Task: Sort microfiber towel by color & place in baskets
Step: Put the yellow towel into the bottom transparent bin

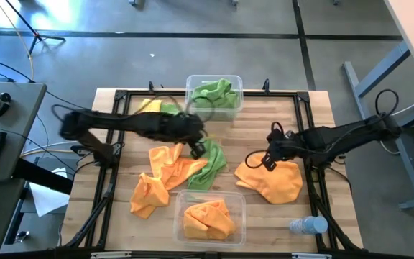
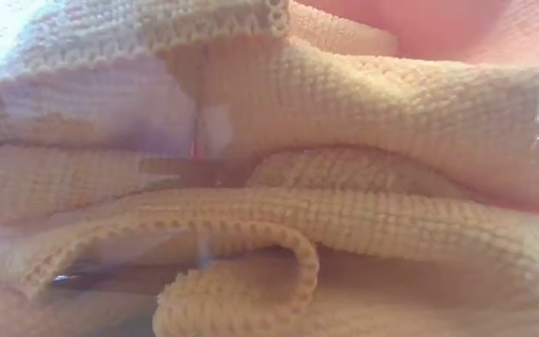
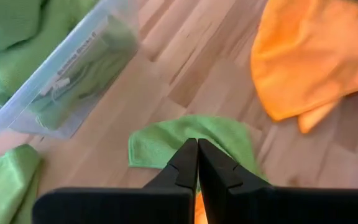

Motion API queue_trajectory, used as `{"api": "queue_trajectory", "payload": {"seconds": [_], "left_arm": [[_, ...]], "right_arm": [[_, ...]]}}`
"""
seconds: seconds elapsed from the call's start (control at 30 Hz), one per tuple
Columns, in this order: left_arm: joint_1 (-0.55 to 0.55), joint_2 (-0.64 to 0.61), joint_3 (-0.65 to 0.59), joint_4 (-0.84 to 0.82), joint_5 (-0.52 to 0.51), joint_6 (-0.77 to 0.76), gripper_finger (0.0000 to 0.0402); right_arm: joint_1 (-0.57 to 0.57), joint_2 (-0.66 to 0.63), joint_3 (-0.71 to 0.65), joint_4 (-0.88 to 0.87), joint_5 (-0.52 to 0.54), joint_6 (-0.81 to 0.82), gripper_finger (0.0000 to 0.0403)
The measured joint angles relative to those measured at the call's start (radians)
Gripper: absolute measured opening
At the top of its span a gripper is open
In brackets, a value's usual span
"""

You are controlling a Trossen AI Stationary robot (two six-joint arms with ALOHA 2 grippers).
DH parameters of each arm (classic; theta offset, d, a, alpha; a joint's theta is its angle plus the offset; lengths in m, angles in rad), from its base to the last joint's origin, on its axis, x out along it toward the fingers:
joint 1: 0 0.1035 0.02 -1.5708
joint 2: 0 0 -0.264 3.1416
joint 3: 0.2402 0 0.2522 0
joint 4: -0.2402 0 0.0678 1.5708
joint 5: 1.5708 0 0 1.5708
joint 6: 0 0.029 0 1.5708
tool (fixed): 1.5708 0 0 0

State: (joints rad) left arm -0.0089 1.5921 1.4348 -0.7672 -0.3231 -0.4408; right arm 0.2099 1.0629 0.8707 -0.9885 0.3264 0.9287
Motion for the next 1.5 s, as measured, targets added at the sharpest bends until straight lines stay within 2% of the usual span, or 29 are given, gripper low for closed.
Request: {"api": "queue_trajectory", "payload": {"seconds": [0.17, 0.3, 0.43, 0.57, 0.73, 0.93, 1.13, 1.27, 1.33, 1.43, 1.5], "left_arm": [[-0.03, -0.226, -0.227, 0.084, 0.001, -0.026, 0.0], [-0.067, -0.383, -0.354, 0.091, 0.001, -0.048, 0.0], [-0.113, -0.512, -0.452, 0.133, 0.001, -0.044, 0.0], [-0.157, -0.616, -0.535, 0.193, 0.0, -0.045, 0.0], [-0.196, -0.691, -0.609, 0.212, -0.001, -0.08, 0.0], [-0.223, -0.71, -0.654, 0.212, -0.002, -0.106, 0.0], [-0.223, -0.705, -0.656, 0.215, -0.002, -0.106, 0.0], [-0.223, -0.706, -0.656, 0.215, -0.002, -0.106, 0.0], [-0.223, -0.706, -0.656, 0.215, -0.002, -0.106, 0.0], [-0.223, -0.705, -0.656, 0.216, -0.002, -0.106, 0.0], [-0.223, -0.705, -0.656, 0.217, -0.002, -0.106, 0.0]], "right_arm": [[0.063, 0.107, 0.11, -0.141, -0.027, 0.122, 0.0], [0.1, 0.209, 0.184, -0.245, -0.073, 0.223, 0.0], [0.127, 0.273, 0.199, -0.253, -0.108, 0.281, 0.0], [0.133, 0.306, 0.165, -0.241, -0.204, 0.315, 0.0012], [0.134, 0.314, 0.087, -0.147, -0.257, 0.377, 0.0065], [0.133, 0.314, 0.01, -0.023, -0.258, 0.396, 0.0136], [0.134, 0.314, -0.079, 0.017, -0.283, 0.462, 0.0166], [0.134, 0.314, -0.129, 0.069, -0.28, 0.482, 0.014], [0.134, 0.314, -0.145, 0.091, -0.28, 0.488, 0.0105], [0.134, 0.314, -0.15, 0.099, -0.281, 0.487, 0.0031], [0.134, 0.314, -0.144, 0.093, -0.28, 0.487, 0.0011]]}}
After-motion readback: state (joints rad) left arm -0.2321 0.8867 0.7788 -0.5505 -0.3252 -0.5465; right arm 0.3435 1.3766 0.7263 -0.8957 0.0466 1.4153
